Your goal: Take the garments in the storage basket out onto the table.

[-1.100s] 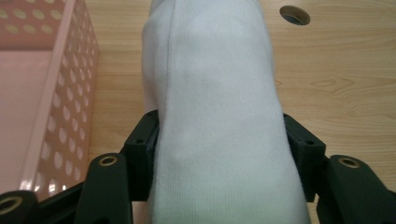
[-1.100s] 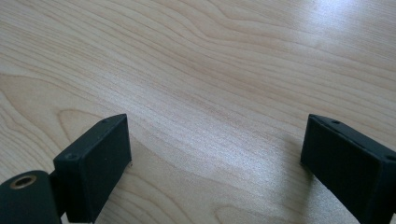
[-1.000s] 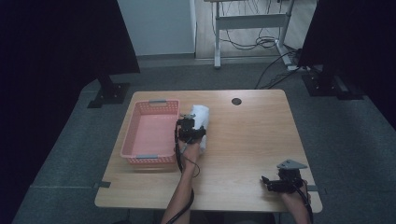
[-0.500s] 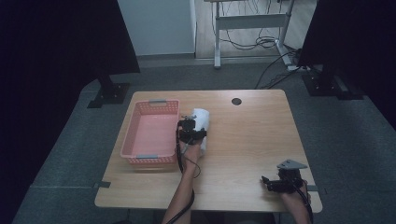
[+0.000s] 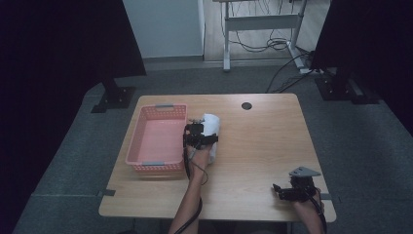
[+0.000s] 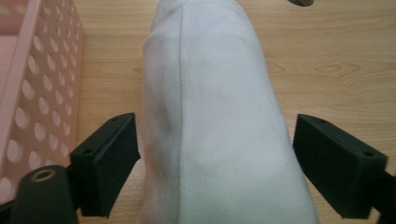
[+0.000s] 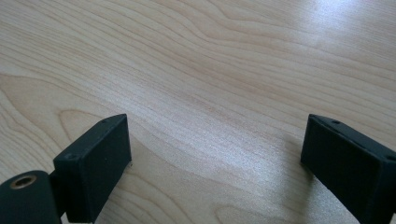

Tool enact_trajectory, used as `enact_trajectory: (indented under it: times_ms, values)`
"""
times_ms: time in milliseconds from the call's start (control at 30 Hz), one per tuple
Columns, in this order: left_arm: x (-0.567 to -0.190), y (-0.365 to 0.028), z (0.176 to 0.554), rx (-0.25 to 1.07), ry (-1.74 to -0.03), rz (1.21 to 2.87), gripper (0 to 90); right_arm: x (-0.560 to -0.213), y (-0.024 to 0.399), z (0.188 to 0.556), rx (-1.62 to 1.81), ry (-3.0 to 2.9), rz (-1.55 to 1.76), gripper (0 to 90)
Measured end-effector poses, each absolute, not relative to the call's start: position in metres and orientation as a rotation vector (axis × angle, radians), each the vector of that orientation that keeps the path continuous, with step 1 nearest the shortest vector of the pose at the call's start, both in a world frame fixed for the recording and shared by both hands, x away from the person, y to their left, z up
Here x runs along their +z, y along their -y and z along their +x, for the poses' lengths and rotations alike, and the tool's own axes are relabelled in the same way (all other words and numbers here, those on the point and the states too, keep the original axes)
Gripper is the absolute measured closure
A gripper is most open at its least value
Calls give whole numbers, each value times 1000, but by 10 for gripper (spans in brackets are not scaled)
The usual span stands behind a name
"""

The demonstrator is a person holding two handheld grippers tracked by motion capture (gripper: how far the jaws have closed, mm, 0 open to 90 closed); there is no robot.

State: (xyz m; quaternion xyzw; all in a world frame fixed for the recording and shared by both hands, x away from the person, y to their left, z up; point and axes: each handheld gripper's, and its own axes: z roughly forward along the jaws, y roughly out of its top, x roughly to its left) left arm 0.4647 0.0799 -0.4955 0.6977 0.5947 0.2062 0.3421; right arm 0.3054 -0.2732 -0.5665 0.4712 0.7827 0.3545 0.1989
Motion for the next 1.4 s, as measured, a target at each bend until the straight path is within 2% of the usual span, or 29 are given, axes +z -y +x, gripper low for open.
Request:
enact_trajectory:
  times_ms: [333,1400]
  values:
    - [-489,-79,462,566,-1528,1825,75,-567,273,305,988,-2189,1315,79]
    - [-456,-92,442,634,-1425,1818,80,-567,272,305,978,-2190,1313,79]
